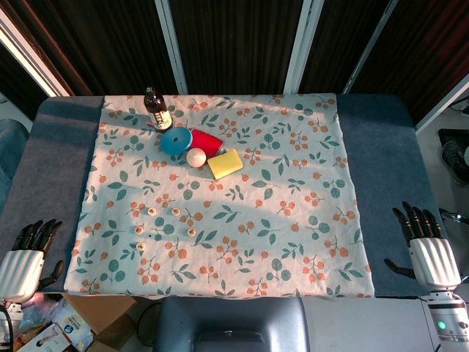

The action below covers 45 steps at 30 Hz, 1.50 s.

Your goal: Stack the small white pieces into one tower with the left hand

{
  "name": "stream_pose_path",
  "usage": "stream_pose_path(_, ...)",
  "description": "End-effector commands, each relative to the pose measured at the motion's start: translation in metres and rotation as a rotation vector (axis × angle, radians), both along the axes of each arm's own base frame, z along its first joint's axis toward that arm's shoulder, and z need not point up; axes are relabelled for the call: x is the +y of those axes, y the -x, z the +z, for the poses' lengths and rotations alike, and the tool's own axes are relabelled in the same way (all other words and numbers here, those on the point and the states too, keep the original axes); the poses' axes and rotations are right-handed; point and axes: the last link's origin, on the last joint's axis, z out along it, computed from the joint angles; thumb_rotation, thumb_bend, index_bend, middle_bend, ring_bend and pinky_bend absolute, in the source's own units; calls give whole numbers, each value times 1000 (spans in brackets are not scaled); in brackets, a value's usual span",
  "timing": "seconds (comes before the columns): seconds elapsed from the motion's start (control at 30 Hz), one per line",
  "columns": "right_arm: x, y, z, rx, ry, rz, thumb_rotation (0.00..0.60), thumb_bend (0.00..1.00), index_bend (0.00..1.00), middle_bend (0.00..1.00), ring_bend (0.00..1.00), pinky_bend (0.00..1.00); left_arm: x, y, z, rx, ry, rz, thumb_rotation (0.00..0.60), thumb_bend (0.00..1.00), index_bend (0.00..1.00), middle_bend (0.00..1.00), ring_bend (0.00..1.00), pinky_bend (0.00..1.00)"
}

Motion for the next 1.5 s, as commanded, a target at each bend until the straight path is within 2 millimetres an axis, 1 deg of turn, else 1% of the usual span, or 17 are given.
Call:
stream_pose_path(0.03, 0, 0, 0, -3, 1, 1, 600, 156, 0, 0, 0, 0, 1, 0, -1, 1, 5, 0, 600, 399, 70, 61, 20, 87)
stream_pose_path(0.17, 0, -1, 0, -8, -2, 3, 600, 156, 0, 0, 0, 0, 3, -1, -6, -8, 19, -9, 600, 397, 43, 63, 21, 94)
stream_pose_path(0.23, -1, -1, 0, -10, 0, 8, 600, 157, 0, 0, 0, 0, 6, -2, -12, -27, 19, -21, 600, 397, 42, 99, 64, 162)
stream_pose_path(0.27, -1, -1, 0, -12, -1, 8, 600, 156, 0, 0, 0, 0, 10, -4, -18, -45, 13, -40, 600, 398, 48, 155, 132, 271)
stream_pose_path(0.3, -1, -1, 1, -13, 0, 7, 600, 156, 0, 0, 0, 0, 13, -7, -24, -67, 4, -59, 600, 399, 63, 250, 246, 441)
stream_pose_path(0.33, -2, -1, 1, -13, 2, 6, 600, 156, 0, 0, 0, 0, 16, -8, -32, -96, -4, -76, 600, 400, 87, 378, 397, 639)
stream_pose_path(0.37, -3, 0, 1, -13, 2, 3, 600, 156, 0, 0, 0, 0, 20, -11, -44, -139, 0, -92, 600, 400, 107, 475, 505, 763)
stream_pose_path(0.4, -3, 0, 1, -13, 1, 1, 600, 156, 0, 0, 0, 0, 22, -12, -53, -169, 14, -100, 600, 401, 144, 647, 685, 919)
stream_pose_path(0.47, -5, 0, 0, -15, 0, 0, 600, 157, 0, 0, 0, 0, 29, -16, -71, -236, 41, -101, 600, 402, 198, 843, 870, 996)
stream_pose_path(0.5, -5, 0, 0, -16, -2, 1, 600, 157, 0, 0, 0, 0, 33, -18, -78, -254, 45, -104, 600, 402, 239, 934, 949, 1000)
stream_pose_path(0.57, -6, 0, -1, -13, -5, 0, 600, 156, 0, 0, 0, 0, 40, -20, -93, -248, 51, -106, 600, 403, 280, 993, 997, 1000)
stream_pose_path(0.77, -8, 0, -2, -8, -9, -5, 600, 157, 0, 0, 0, 0, 56, -28, -126, -194, 72, -83, 600, 402, 317, 1000, 1000, 1000)
stream_pose_path(0.87, -7, 0, -3, -5, -10, -4, 600, 157, 0, 0, 0, 0, 61, -30, -138, -177, 83, -63, 600, 402, 330, 1000, 1000, 1000)
stream_pose_path(0.97, -8, 0, -3, -5, -9, -4, 600, 156, 0, 0, 0, 0, 62, -32, -146, -173, 99, -47, 600, 402, 331, 1000, 1000, 1000)
stream_pose_path(1.17, -8, 0, -3, -6, -11, -3, 600, 156, 0, 0, 0, 0, 57, -37, -158, -162, 134, -48, 600, 401, 331, 1000, 1000, 1000)
stream_pose_path(1.33, -7, 0, -2, -7, -11, -1, 600, 157, 0, 0, 0, 0, 55, -37, -166, -152, 151, -38, 600, 403, 338, 1000, 1000, 1000)
stream_pose_path(1.5, -7, 0, -2, -8, -9, 1, 600, 156, 0, 0, 0, 0, 58, -36, -172, -123, 142, -46, 600, 402, 344, 1000, 1000, 1000)
